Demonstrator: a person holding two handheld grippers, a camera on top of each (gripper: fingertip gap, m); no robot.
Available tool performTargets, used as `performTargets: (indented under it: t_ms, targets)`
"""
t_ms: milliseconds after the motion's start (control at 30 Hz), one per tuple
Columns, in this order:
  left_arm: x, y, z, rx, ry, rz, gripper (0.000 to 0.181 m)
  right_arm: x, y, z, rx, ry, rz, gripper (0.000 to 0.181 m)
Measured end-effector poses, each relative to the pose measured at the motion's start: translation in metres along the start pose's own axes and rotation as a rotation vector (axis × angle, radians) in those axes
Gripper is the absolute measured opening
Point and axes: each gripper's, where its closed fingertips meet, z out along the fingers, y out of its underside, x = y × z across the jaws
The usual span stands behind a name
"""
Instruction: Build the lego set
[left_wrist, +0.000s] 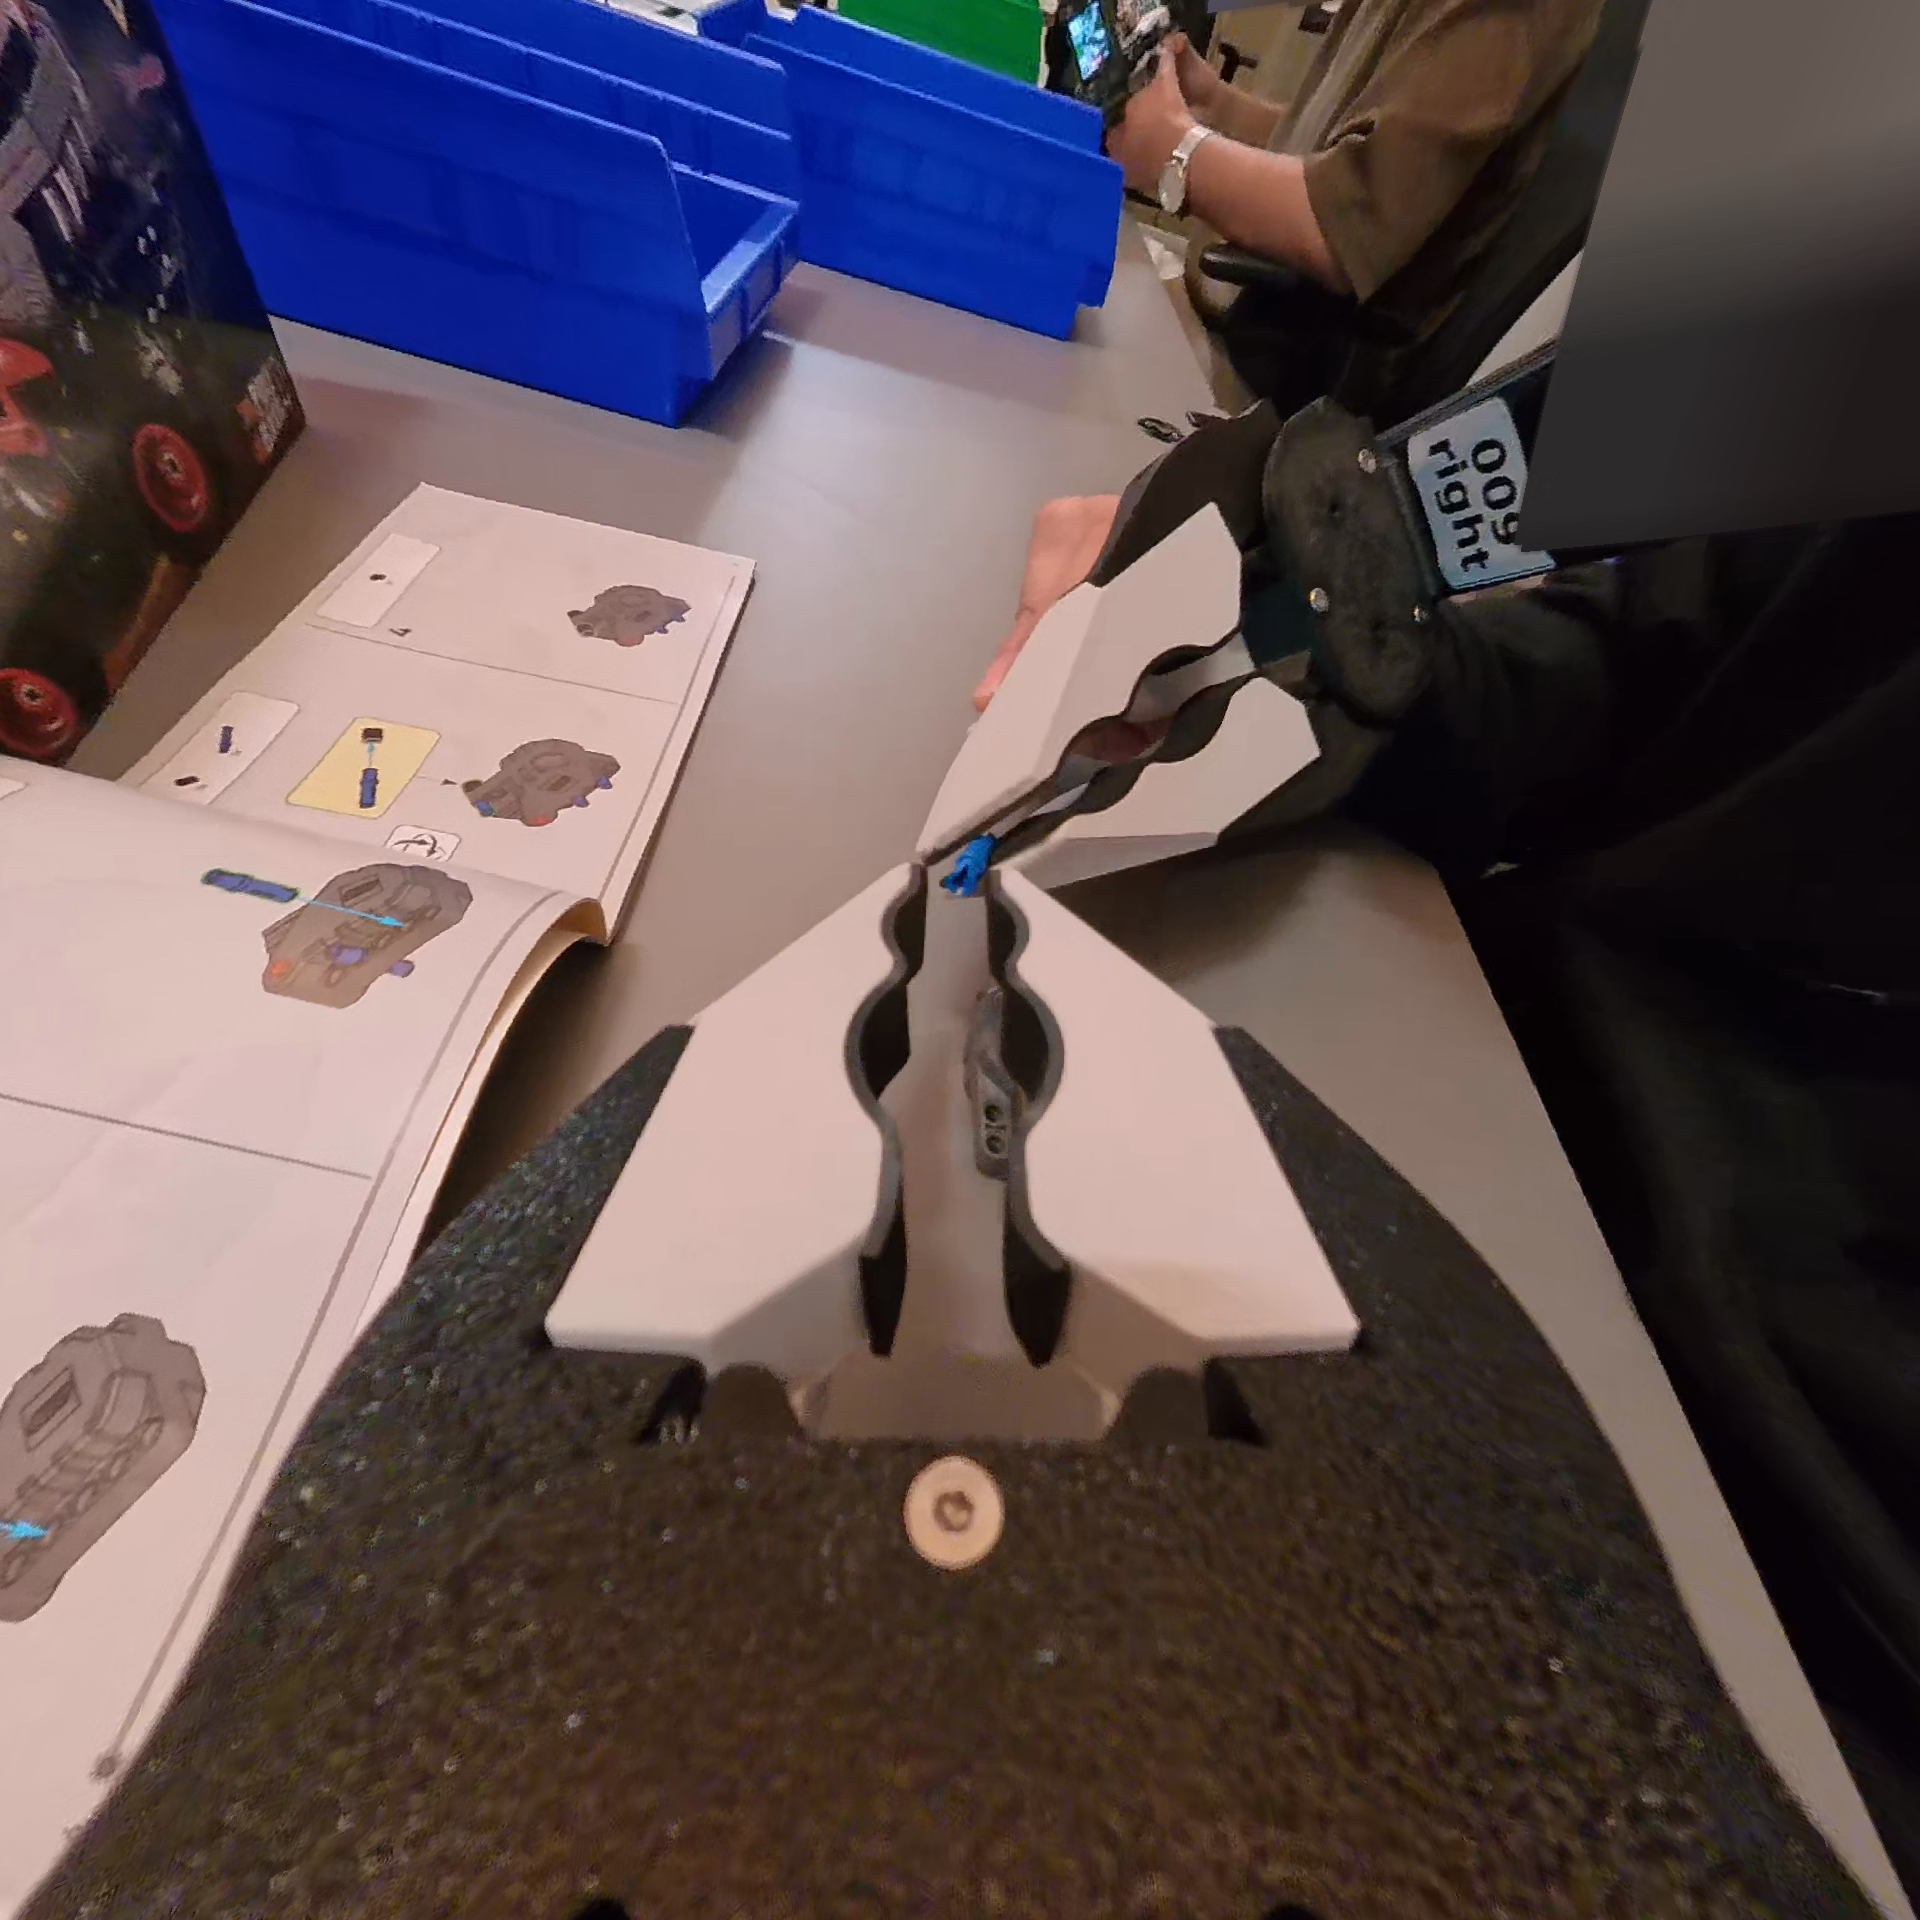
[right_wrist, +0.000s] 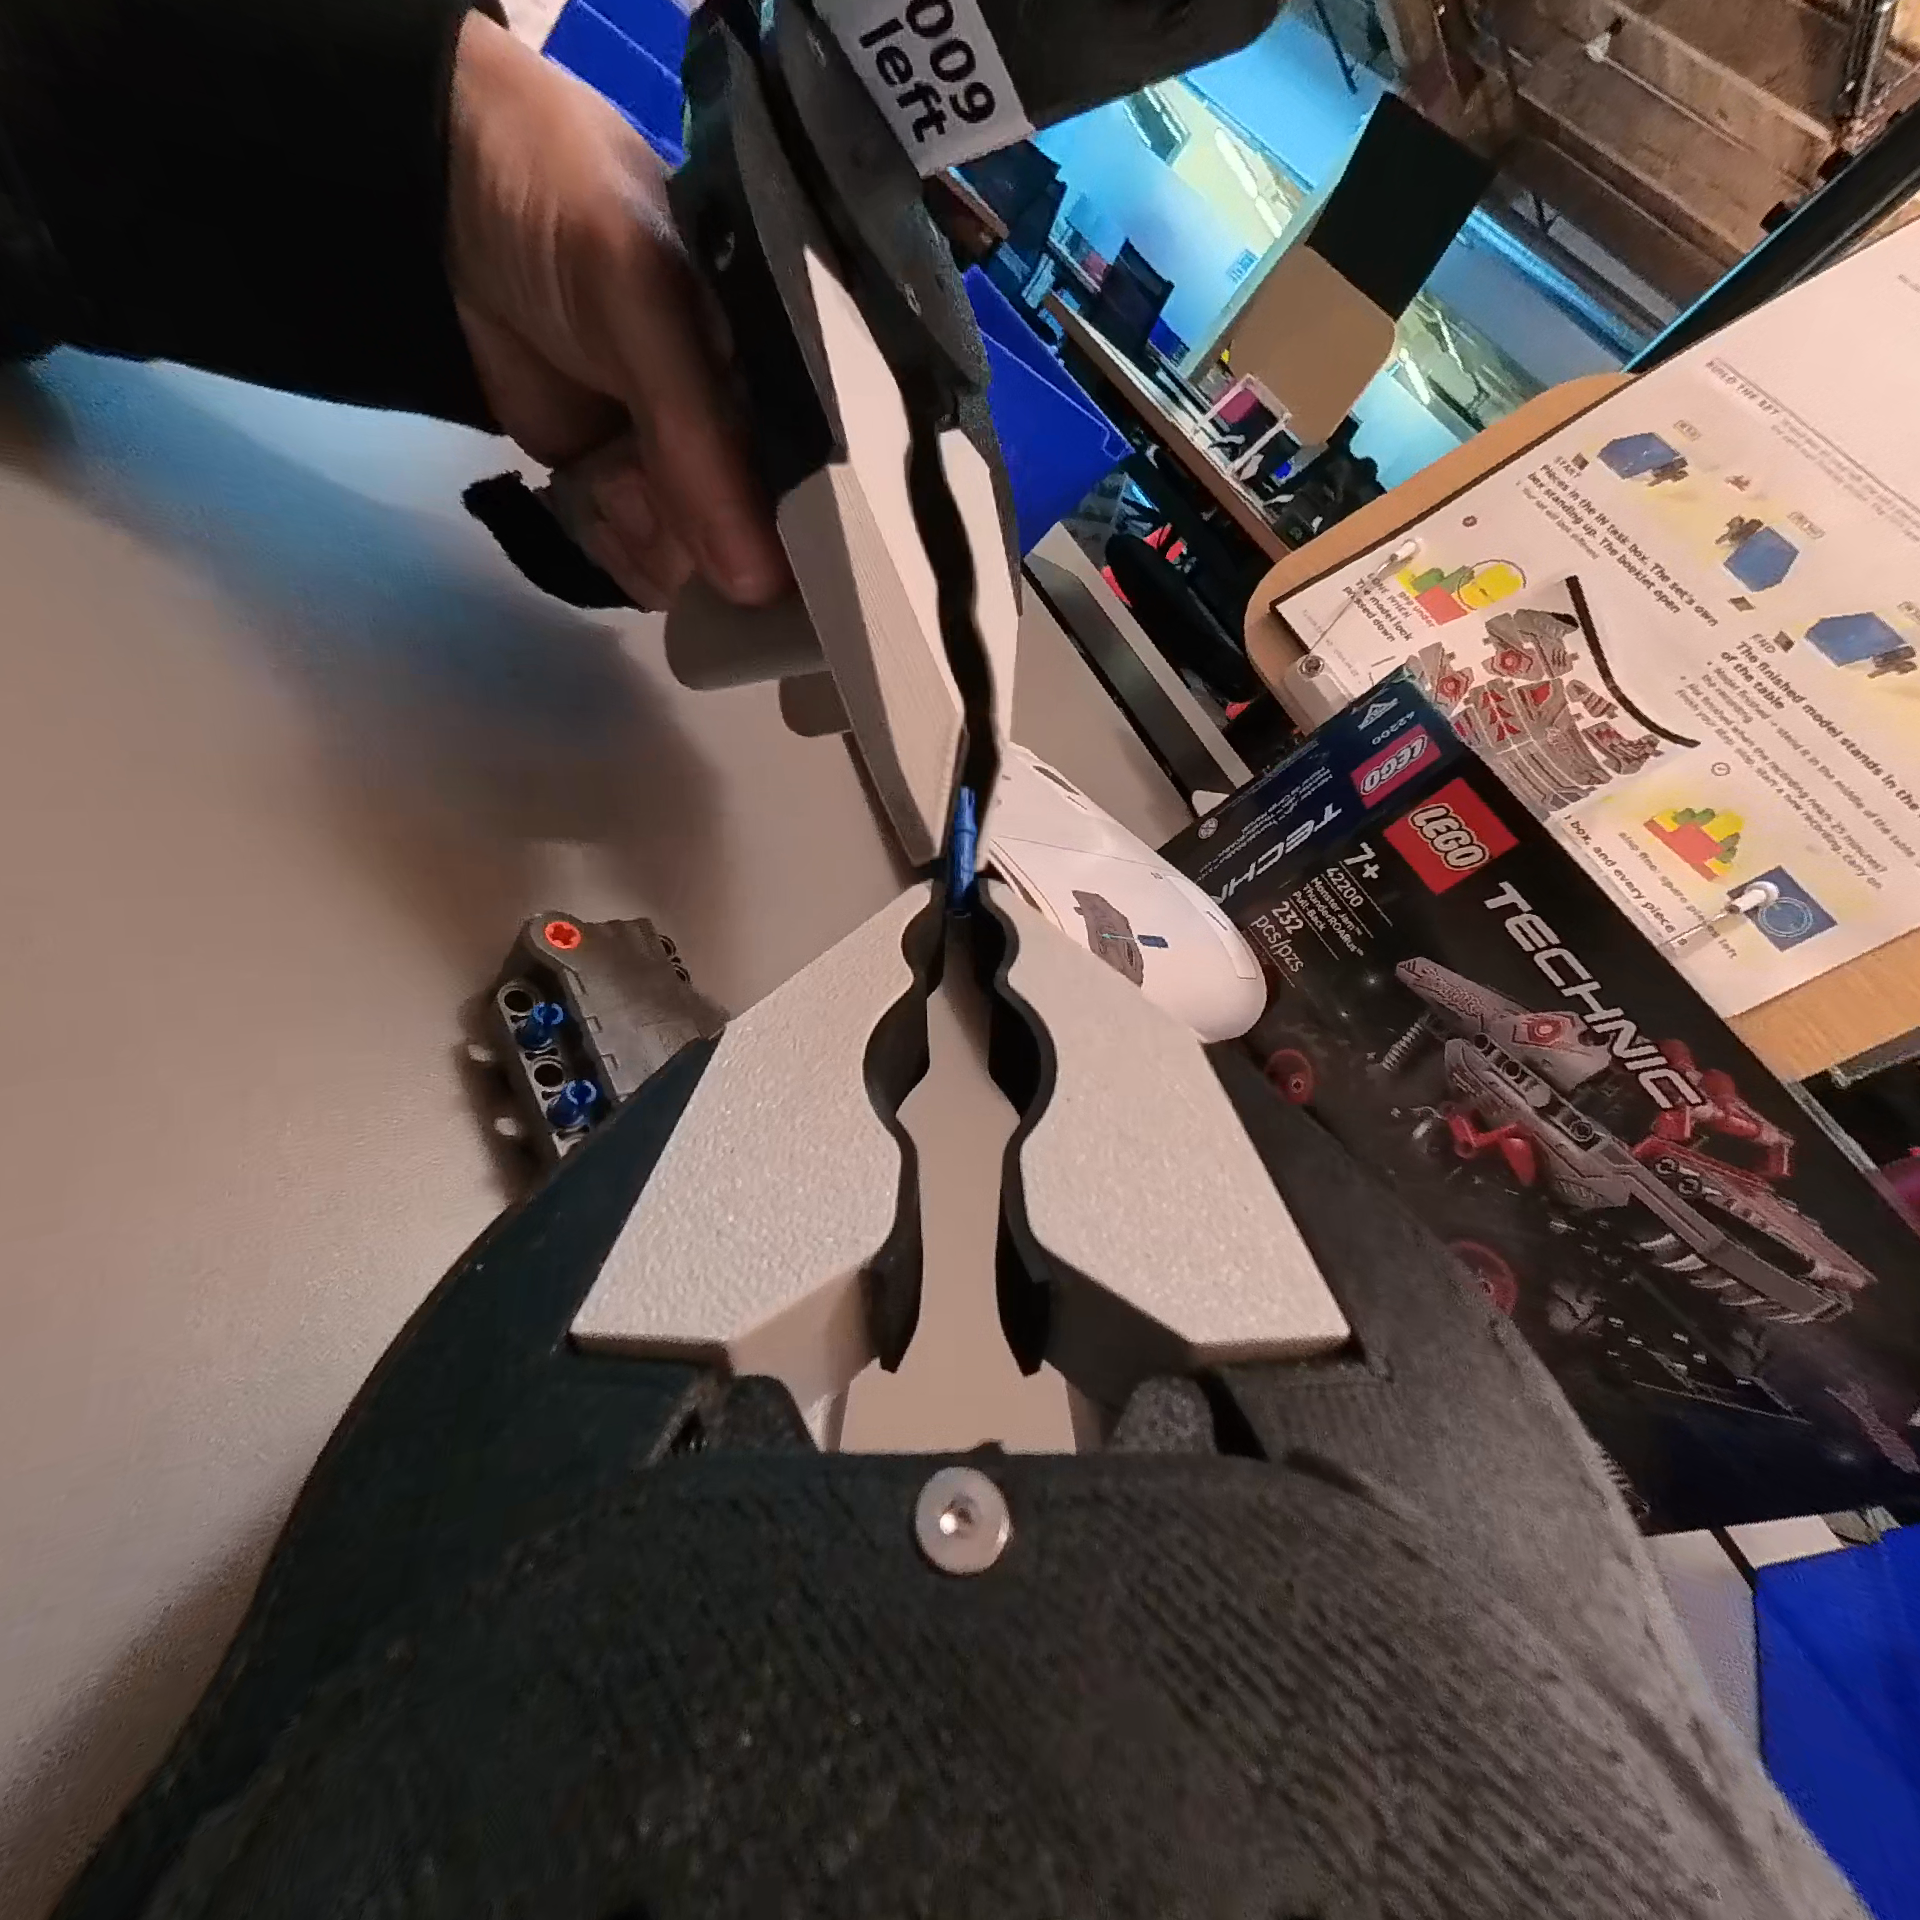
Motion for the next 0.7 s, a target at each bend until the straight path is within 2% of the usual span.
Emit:
performTargets:
  t_ms: [133, 200, 267, 467, 700]
  targets:
    - [0.0018, -0.0002, 0.0003, -0.006, -0.001, 0.021, 0.003, -0.0002, 0.0015, -0.0009, -0.007, 0.001, -0.01, 0.002]
    - [0.0038, -0.0042, -0.0012, 0.018, 0.012, 0.012, 0.014, -0.0003, 0.0035, -0.0008, -0.016, -0.003, -0.007, 0.002]
    - [0.0033, -0.0048, -0.0027, 0.019, 0.014, 0.004, 0.003, -0.001, 0.0026, -0.0015, -0.007, -0.01, -0.011, 0.002]
    - [0.0027, -0.0029, -0.0023, -0.004, 0.006, 0.018, 0.002, -0.0017, 0.0054, -0.0031, -0.014, -0.014, -0.016, 0.002]
    - [0.0, -0.0016, -0.0044, -0.011, 0.01, -0.017, 0.002, -0.004, 0.0054, -0.0084, 0.041, -0.089, 0.111, 0.006]
